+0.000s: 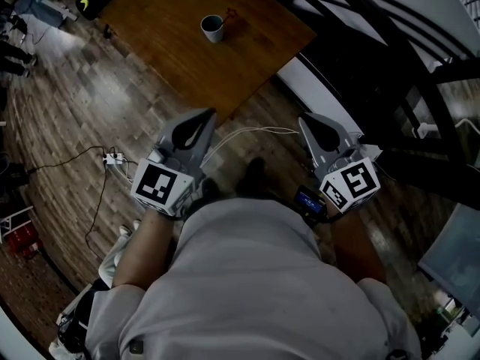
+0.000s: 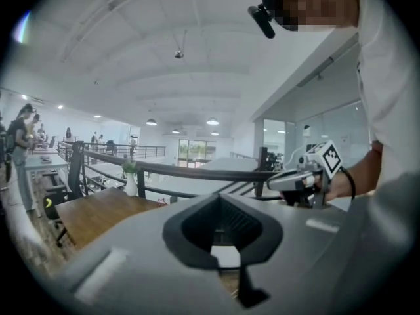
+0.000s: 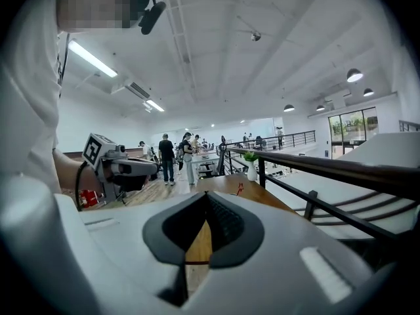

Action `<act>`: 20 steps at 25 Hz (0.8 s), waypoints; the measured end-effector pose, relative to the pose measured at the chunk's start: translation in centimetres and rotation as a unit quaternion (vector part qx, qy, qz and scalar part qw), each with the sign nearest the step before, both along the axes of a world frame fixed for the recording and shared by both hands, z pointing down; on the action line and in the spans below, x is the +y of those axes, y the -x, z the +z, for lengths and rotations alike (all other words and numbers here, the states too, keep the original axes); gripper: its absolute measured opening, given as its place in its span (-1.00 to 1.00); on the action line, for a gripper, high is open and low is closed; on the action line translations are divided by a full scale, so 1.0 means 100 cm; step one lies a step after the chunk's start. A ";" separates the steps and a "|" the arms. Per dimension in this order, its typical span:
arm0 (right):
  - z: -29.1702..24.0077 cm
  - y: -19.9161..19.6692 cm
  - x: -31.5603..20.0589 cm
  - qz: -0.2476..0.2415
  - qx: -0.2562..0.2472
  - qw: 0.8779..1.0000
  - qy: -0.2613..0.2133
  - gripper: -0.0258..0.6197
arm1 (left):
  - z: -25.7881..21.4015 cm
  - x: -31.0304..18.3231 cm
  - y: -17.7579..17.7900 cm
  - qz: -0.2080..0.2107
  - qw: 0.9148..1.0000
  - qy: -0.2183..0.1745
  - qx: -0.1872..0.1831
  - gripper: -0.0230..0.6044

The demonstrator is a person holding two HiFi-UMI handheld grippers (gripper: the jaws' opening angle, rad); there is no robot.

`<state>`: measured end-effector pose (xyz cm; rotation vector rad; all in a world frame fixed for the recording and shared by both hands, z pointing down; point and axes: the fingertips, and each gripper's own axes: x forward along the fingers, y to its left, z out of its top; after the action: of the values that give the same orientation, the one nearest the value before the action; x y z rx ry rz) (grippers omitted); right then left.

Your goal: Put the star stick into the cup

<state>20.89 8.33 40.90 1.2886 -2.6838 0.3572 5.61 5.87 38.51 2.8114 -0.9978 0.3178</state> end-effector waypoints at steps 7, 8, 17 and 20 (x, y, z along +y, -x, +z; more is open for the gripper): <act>-0.024 0.050 0.011 0.016 0.015 1.000 -0.015 -0.90 | -0.014 0.011 0.054 0.013 1.000 -0.002 0.017 -0.92; -0.028 0.058 0.014 0.019 0.017 1.000 -0.018 -0.90 | -0.017 0.014 0.062 0.015 1.000 -0.006 0.020 -0.92; -0.053 0.132 0.060 0.043 0.028 0.998 -0.042 -0.90 | -0.041 0.054 0.137 0.036 0.998 -0.028 0.035 -0.92; -0.053 0.165 0.077 0.047 0.031 0.997 -0.044 -0.90 | -0.045 0.069 0.166 0.038 0.998 -0.025 0.048 -0.92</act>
<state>4.42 16.08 35.62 1.4302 -2.6207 0.2071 -10.96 12.80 34.00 2.8827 -0.8923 0.1661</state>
